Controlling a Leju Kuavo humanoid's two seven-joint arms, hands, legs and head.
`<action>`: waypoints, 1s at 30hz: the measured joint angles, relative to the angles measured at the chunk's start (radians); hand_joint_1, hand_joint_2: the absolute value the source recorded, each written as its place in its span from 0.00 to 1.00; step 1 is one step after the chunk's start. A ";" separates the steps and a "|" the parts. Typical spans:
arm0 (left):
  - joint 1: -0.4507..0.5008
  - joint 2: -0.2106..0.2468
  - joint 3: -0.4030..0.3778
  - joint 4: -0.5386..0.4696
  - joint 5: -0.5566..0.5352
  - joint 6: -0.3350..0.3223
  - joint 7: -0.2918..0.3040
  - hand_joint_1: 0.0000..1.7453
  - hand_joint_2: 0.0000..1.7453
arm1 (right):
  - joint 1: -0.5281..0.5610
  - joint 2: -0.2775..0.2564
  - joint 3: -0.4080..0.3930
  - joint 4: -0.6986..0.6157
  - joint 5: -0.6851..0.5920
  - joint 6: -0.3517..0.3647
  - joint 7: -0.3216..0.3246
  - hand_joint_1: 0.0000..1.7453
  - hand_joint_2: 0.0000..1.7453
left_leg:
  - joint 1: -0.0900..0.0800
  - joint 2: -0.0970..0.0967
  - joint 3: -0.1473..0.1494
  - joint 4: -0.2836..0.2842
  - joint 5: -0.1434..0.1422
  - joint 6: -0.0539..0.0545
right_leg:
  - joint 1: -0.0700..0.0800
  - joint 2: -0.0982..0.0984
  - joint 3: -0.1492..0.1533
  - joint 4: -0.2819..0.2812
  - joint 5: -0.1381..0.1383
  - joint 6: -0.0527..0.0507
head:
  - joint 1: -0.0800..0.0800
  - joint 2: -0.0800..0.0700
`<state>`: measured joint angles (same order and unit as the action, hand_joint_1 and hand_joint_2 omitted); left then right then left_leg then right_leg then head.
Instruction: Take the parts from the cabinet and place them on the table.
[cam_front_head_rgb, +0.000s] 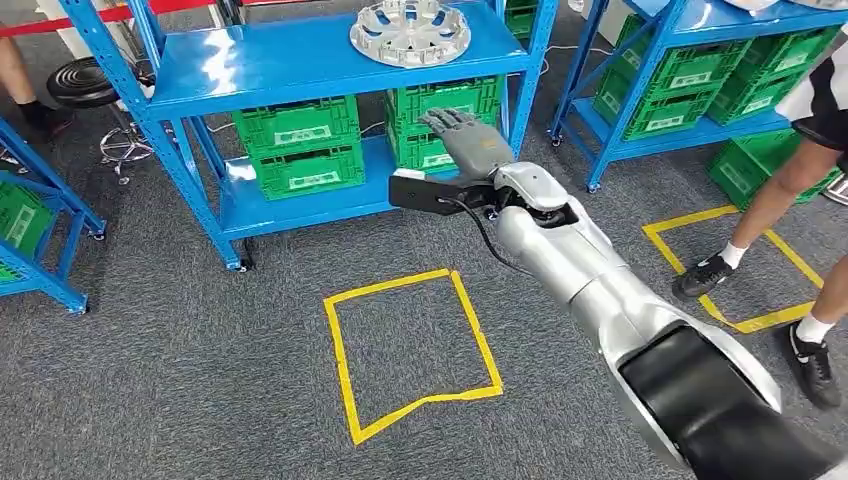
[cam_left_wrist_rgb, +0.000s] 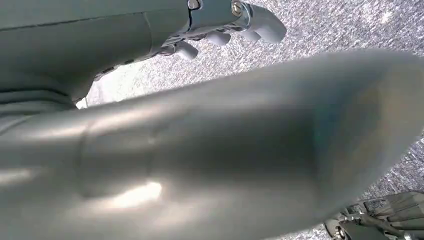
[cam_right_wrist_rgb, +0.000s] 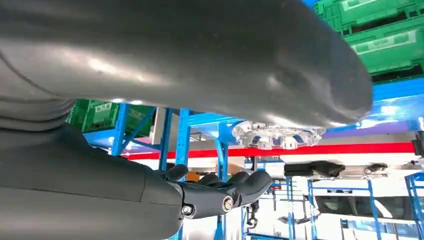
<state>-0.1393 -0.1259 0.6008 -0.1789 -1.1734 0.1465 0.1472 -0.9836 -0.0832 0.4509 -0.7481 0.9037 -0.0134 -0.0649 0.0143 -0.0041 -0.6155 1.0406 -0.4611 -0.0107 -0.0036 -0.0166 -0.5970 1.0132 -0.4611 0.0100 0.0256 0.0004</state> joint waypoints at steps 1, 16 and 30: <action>0.000 0.000 0.000 0.000 0.000 0.000 -0.001 0.00 0.00 | 0.000 0.000 0.000 0.002 0.000 0.000 -0.002 0.00 0.00 | -0.001 0.000 0.000 0.000 0.000 0.001 | -0.001 0.000 0.000 0.000 0.000 0.007 | 0.000 0.000; 0.000 -0.003 0.000 -0.001 0.000 0.000 -0.008 0.00 0.00 | -0.001 0.000 0.003 0.022 0.000 -0.005 -0.002 0.00 0.00 | 0.016 -0.006 0.015 -0.007 -0.002 -0.002 | -0.034 0.012 -0.018 0.025 0.007 0.051 | 0.003 0.000; 0.001 -0.003 0.000 -0.003 -0.002 -0.002 -0.010 0.00 0.00 | 0.007 0.004 0.018 0.030 0.010 -0.019 0.002 0.00 0.00 | 0.008 0.000 -0.114 0.155 0.009 -0.026 | -0.012 0.021 0.032 0.027 -0.053 -0.024 | -0.009 0.000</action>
<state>-0.1383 -0.1286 0.6012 -0.1820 -1.1749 0.1446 0.1373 -0.9770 -0.0790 0.4692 -0.7183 0.9133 -0.0320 -0.0633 0.0219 -0.0045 -0.7296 1.1959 -0.4523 -0.0371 -0.0156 0.0048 -0.5655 1.0403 -0.5141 -0.0137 0.0164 0.0004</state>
